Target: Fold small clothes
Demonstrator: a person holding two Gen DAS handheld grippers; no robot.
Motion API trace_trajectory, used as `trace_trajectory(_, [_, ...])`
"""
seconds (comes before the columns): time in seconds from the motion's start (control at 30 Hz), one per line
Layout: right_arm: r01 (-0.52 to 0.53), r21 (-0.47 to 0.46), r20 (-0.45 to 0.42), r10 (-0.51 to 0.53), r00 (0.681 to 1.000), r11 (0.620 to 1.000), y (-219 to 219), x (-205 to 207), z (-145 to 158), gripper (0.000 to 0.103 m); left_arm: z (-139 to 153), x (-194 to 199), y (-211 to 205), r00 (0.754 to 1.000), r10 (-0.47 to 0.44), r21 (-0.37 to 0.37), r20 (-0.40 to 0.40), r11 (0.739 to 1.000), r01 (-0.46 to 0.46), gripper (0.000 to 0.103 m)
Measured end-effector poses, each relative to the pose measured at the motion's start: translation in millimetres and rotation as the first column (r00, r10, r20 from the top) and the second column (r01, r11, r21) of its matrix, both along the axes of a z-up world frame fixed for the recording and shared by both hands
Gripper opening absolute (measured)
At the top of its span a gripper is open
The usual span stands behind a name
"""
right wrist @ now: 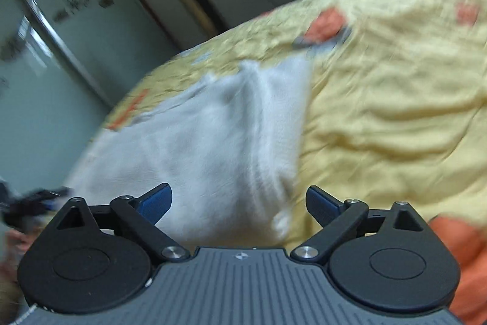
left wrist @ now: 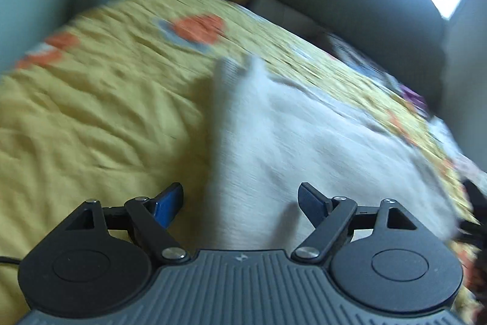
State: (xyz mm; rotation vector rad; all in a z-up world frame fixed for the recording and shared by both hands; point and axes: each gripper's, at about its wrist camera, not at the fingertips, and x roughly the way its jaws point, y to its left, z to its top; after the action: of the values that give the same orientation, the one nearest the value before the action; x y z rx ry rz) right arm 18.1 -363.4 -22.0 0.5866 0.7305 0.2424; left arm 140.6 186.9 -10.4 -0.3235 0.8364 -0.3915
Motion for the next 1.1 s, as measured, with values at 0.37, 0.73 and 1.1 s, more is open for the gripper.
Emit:
trace_trajectory(0.37, [-0.072, 0.24, 0.022, 0.069, 0.997, 0.968, 0, 57, -19, 0.099, -12, 16, -27, 0.999, 0.0, -0.058, 0.042, 0.998, 0.003, 0.095])
trace_trajectory(0.73, [0.066, 0.157, -0.026, -0.063, 0.998, 0.985, -4, 45, -18, 0.032, 4, -1, -24, 0.992, 0.11, -0.015, 0.058, 0.994, -0.11, 0.026])
trace_trajectory(1.1, [0.031, 0.069, 0.082, -0.037, 0.996, 0.997, 4, 19, 37, 0.023, 67, -47, -57, 0.991, 0.028, -0.048, 0.13, 0.999, -0.022, 0.023])
